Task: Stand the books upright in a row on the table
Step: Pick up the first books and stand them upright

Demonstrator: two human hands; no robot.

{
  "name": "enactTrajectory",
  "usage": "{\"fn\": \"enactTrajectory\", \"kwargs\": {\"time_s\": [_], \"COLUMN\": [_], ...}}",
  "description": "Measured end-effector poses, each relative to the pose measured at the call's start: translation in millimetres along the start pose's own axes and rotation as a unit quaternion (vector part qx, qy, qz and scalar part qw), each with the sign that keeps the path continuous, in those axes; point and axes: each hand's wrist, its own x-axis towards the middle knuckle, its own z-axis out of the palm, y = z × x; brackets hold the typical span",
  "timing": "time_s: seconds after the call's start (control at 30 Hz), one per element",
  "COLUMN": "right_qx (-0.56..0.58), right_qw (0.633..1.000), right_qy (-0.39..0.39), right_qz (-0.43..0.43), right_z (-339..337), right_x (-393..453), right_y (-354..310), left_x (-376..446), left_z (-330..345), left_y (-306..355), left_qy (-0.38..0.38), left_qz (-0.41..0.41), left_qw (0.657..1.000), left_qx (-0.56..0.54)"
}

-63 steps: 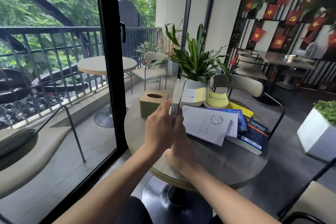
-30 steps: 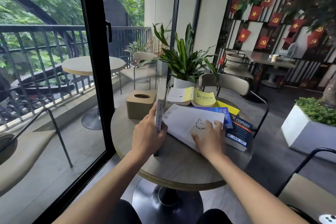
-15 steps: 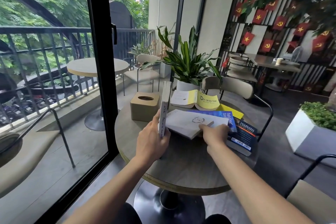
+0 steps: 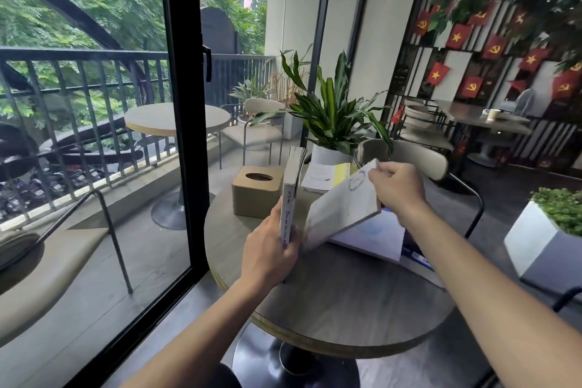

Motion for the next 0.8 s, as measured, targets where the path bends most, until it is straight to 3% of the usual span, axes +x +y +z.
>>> {"fn": "enactTrajectory", "kwargs": {"time_s": [0.13,0.3,0.37,0.53,0.8], "right_qx": [-0.024,0.134,0.13,-0.02,-0.103], "right_qw": [0.997,0.963,0.952,0.951,0.953], "right_qy": [-0.06,-0.233,-0.274,-0.262,-0.199], "right_qz": [-0.031,-0.003,-0.032,-0.163,-0.206], "right_z": [6.9,22.8,29.2,45.6,69.0], "right_x": [5.1,-9.1,-14.7,-23.6,-23.5], "right_y": [-13.9,-30.0,-30.1,-36.0,-44.3], "left_x": [5.5,8.8,10.8,16.1,27.5], "left_z": [6.4,11.3,10.8,14.8,27.9], "left_y": [-3.2,-7.7,-6.6,3.8,7.1], "left_qy": [0.006,-0.063,-0.081,-0.103,-0.106], "left_qz": [0.023,-0.017,-0.032,-0.014,-0.046], "left_qw": [1.0,0.998,0.996,0.995,0.991], "left_qx": [-0.012,-0.026,-0.028,0.004,-0.059]}}
